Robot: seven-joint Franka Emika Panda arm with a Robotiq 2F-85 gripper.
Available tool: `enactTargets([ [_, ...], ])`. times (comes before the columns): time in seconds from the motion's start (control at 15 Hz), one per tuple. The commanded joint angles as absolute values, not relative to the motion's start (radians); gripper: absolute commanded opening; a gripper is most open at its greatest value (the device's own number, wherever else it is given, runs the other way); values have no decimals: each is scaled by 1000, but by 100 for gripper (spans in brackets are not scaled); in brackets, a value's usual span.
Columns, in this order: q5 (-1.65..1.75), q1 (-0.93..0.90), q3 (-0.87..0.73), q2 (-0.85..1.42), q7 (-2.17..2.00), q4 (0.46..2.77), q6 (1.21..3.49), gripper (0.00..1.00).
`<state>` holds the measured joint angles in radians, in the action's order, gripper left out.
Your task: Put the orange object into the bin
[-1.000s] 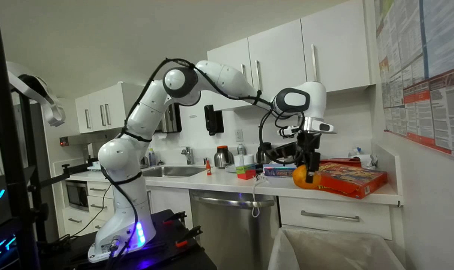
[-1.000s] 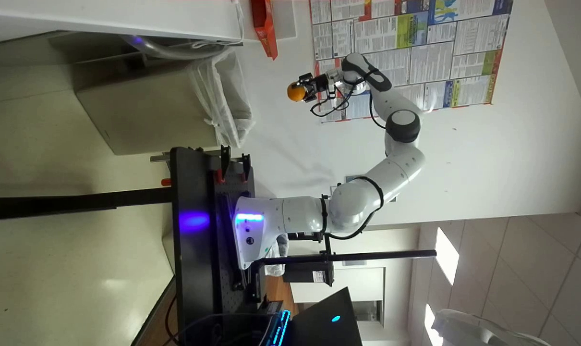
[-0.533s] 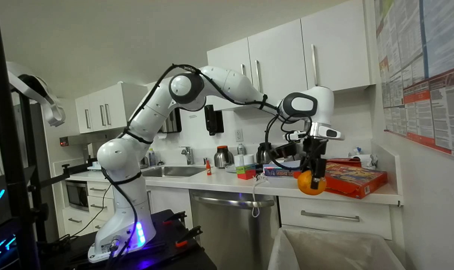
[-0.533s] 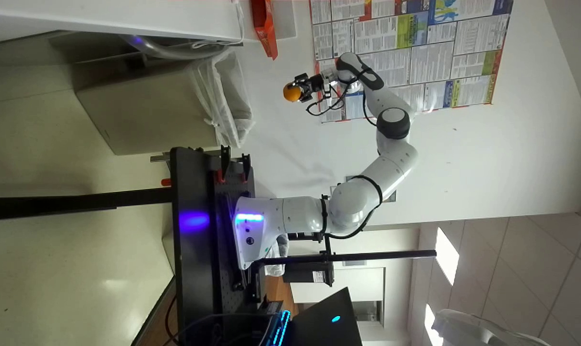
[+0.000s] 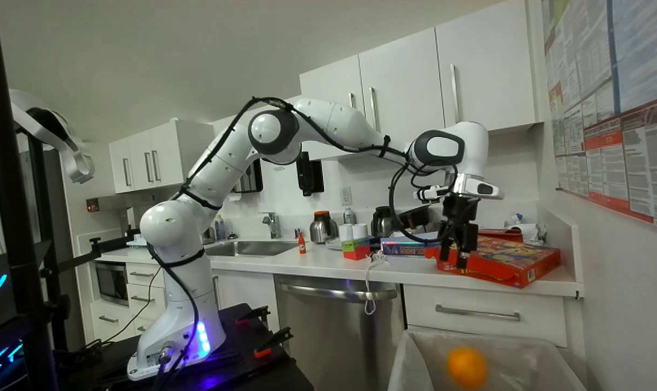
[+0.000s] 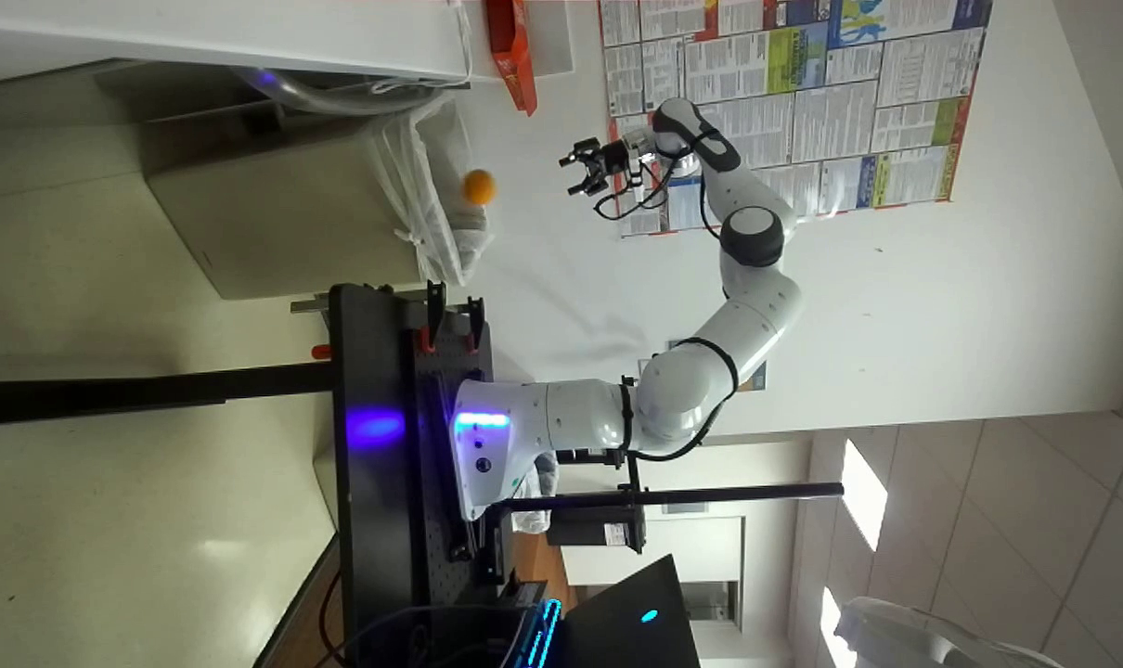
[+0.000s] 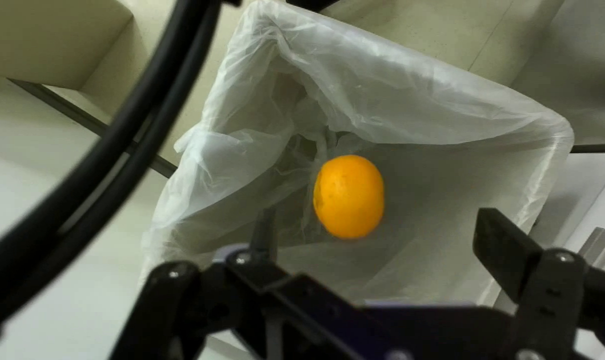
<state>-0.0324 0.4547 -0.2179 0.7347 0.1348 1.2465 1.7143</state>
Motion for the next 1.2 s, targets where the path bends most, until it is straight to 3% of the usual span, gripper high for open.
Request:
enactTargets([
  [0.0,-41,470,-207,736,152,1159,1638,100],
  [0.4,-38,459,-209,719,159,1155,1645,100],
  [1.13,10,347,-129,362,451,1363,1649,100],
])
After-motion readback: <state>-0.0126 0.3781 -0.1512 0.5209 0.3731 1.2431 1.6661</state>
